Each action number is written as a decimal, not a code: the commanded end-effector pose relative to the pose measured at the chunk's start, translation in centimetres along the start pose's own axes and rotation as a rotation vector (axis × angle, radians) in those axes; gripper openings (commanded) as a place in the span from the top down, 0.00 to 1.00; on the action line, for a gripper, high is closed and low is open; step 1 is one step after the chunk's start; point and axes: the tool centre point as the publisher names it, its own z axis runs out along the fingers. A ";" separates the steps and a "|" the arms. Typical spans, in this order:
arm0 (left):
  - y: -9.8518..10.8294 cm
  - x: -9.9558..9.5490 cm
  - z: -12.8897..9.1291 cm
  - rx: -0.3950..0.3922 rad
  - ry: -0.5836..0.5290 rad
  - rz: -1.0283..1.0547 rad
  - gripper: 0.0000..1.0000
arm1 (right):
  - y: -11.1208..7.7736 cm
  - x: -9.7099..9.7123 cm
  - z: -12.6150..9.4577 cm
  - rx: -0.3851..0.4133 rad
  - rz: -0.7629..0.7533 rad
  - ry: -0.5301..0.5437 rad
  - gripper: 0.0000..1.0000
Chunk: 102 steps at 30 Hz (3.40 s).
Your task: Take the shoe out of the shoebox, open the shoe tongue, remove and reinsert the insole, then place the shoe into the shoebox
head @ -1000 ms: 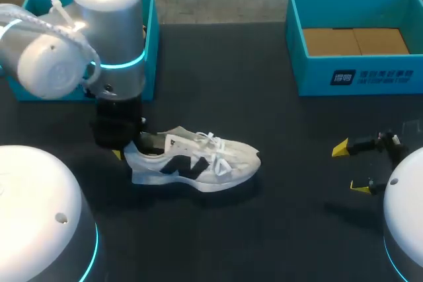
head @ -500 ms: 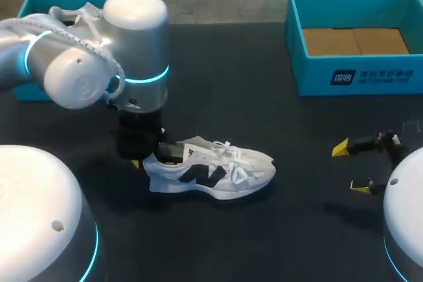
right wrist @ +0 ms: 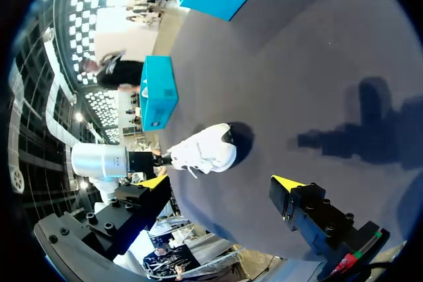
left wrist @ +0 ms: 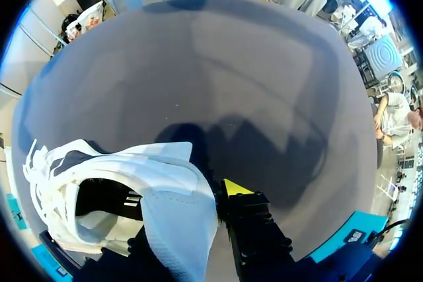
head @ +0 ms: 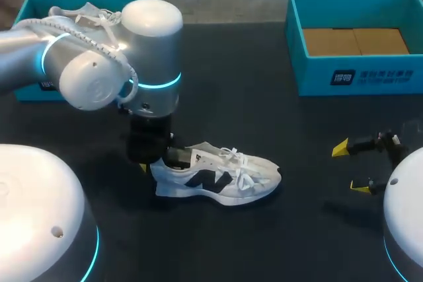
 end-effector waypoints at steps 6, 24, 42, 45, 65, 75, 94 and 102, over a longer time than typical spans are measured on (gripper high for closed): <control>0.1 -0.5 0.4 -0.001 -0.008 -0.023 1.00 | -0.2 0.0 -0.1 -0.004 -0.001 0.000 0.00; 0.6 -2.4 0.6 -0.011 0.007 -0.046 1.00 | -0.2 0.0 -0.1 -0.004 -0.001 0.000 0.00; 1.1 -3.0 1.8 -0.021 0.036 -0.043 1.00 | -0.2 0.0 -0.1 -0.004 -0.001 0.000 0.00; 1.1 -2.9 1.8 -0.033 0.027 -0.031 0.80 | -0.2 0.0 -0.1 -0.004 -0.001 0.000 0.00; -0.8 -1.0 -4.1 -0.115 -0.149 0.025 0.00 | -0.2 0.0 -0.1 -0.004 -0.001 0.000 0.00; -1.5 -0.4 -7.7 -0.087 -0.280 -0.015 0.00 | -0.2 0.0 -0.1 -0.004 -0.001 0.000 0.00; -2.3 2.4 -10.6 0.074 -0.493 -0.339 0.00 | -0.2 0.0 -0.1 -0.004 -0.001 0.000 0.00; -2.3 2.4 -10.6 0.074 -0.493 -0.339 0.00 | -0.2 0.0 -0.1 -0.004 -0.001 0.000 0.00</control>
